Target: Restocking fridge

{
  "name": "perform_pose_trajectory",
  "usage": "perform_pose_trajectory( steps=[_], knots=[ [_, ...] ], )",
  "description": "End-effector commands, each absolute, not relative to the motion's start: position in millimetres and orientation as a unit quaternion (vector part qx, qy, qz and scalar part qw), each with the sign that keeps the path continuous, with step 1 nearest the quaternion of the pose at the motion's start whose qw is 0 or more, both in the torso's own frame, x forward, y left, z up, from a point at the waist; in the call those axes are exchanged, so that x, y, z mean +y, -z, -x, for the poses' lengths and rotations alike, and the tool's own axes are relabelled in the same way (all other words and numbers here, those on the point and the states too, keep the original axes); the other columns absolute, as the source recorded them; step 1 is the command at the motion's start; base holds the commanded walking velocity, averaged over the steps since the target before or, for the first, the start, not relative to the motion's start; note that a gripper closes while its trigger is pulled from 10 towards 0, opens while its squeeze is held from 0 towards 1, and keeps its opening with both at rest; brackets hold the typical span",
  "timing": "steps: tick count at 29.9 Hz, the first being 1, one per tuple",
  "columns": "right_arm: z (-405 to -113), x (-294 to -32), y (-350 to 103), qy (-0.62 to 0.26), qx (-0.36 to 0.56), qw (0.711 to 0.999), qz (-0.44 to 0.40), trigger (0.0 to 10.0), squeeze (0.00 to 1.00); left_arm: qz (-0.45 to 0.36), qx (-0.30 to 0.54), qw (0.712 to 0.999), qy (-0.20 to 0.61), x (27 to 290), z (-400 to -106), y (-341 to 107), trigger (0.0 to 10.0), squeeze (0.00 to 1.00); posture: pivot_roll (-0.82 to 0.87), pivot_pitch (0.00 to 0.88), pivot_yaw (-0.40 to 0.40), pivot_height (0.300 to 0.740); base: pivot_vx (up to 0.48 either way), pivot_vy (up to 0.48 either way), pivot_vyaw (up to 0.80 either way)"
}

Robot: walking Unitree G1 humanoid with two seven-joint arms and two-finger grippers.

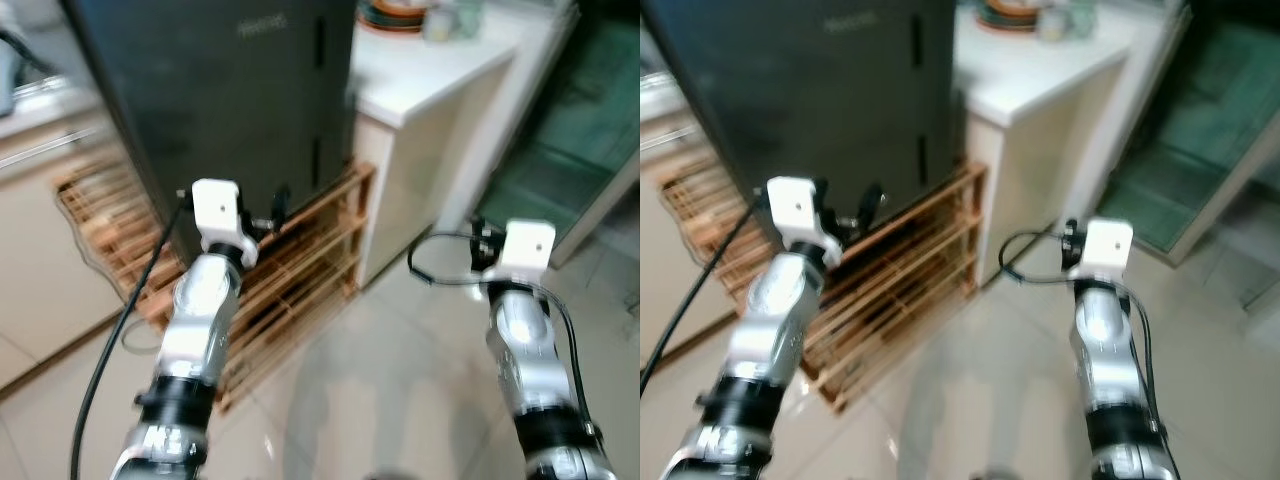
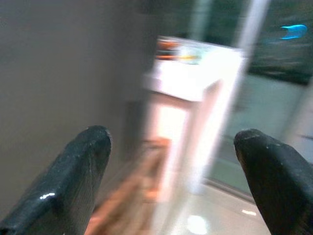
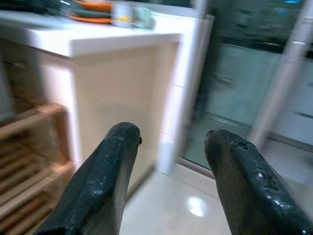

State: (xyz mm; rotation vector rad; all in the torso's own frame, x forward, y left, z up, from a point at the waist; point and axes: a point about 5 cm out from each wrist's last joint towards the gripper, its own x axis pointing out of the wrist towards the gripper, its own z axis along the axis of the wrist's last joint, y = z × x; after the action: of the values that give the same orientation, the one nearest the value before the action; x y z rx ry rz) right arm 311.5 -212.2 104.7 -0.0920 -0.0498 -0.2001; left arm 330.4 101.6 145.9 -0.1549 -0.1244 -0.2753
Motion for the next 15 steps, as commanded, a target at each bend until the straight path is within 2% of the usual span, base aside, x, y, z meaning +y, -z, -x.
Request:
perform_pose_trajectory(
  steps=[1,8,11,12,15],
  knots=[
    [-317,-202,-113,0.081,-0.04,0.995,0.05,10.0,0.0,0.073,-0.059,0.987,0.128,111,-332,-146,10.0,0.0,-0.19,0.0,0.021,0.74,0.0,0.45,-0.76],
    [-316,-196,-112,0.071,-0.039,0.996,0.043,10.0,0.0,0.082,-0.087,0.978,0.169,110,-318,-151,10.0,0.0,-0.17,0.0,0.004,0.74,0.0,0.451,-0.76],
    [-314,-192,-106,0.06,-0.033,0.997,0.035,10.0,0.0,0.052,-0.101,0.971,0.212,102,-306,-153,10.0,0.0,-0.14,0.0,-0.006,0.74,-0.19,0.38,0.0],
    [-314,-189,-104,0.056,-0.028,0.997,0.035,10.0,0.0,0.026,-0.099,0.973,0.206,104,-306,-152,10.0,0.0,-0.12,0.0,-0.011,0.74,0.0,0.0,0.0],
    [-315,-187,-103,0.053,-0.026,0.998,0.034,10.0,0.0,0.02,-0.101,0.974,0.202,106,-307,-153,10.0,0.0,-0.11,0.0,-0.015,0.74,0.0,0.0,0.0]
  ],
)
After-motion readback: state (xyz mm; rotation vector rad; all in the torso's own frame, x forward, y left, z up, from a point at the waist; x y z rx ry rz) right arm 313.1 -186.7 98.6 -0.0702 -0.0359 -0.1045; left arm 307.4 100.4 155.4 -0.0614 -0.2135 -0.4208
